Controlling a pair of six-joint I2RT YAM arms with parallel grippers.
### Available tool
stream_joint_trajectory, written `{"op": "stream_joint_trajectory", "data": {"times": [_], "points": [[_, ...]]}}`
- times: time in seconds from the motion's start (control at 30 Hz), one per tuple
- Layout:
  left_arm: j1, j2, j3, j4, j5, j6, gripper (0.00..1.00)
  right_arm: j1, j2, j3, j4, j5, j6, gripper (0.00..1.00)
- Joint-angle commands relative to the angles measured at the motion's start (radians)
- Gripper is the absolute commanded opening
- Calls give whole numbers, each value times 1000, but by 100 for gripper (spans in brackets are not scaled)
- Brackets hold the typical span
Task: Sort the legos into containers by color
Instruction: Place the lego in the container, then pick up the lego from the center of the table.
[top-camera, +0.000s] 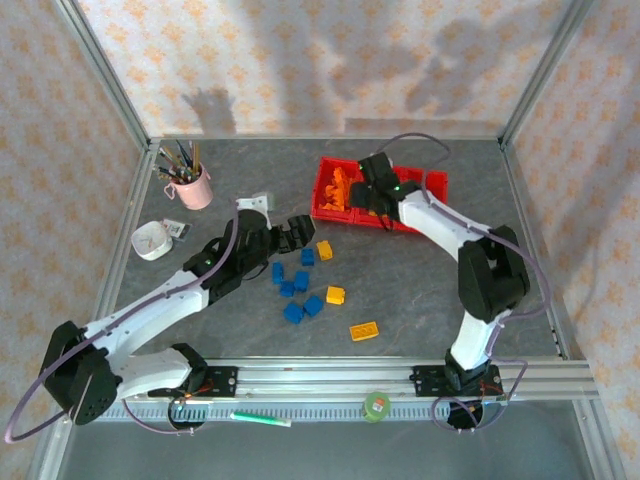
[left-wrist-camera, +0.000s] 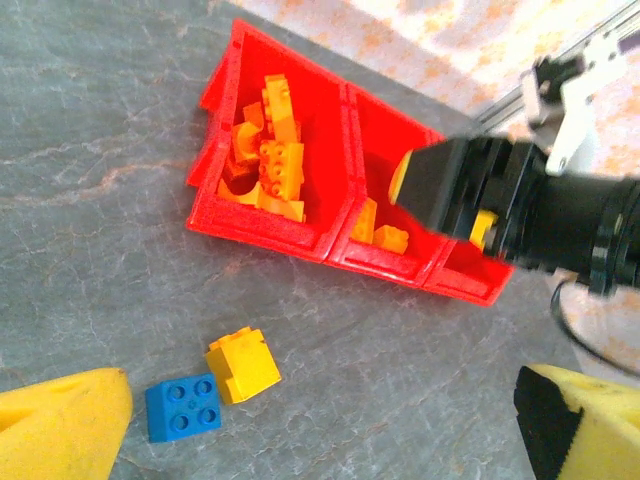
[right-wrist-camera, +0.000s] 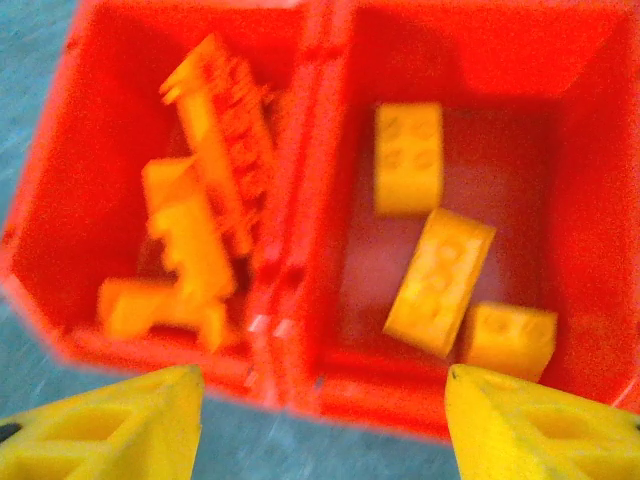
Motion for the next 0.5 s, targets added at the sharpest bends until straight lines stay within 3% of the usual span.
{"op": "stream_joint_trajectory", "data": {"times": [0.0,0.2,0.47], "points": [[2,-74,-37,-67,-39,14,99,62,-67,-73,22,-6,0,67],[2,-168,-109,-126,-62,-3,99,171,-94,-179,56,-27,27,72],[1,-250,-176,-145,-78,-32,99,224,-35,-271,149,-120,46,74]]}}
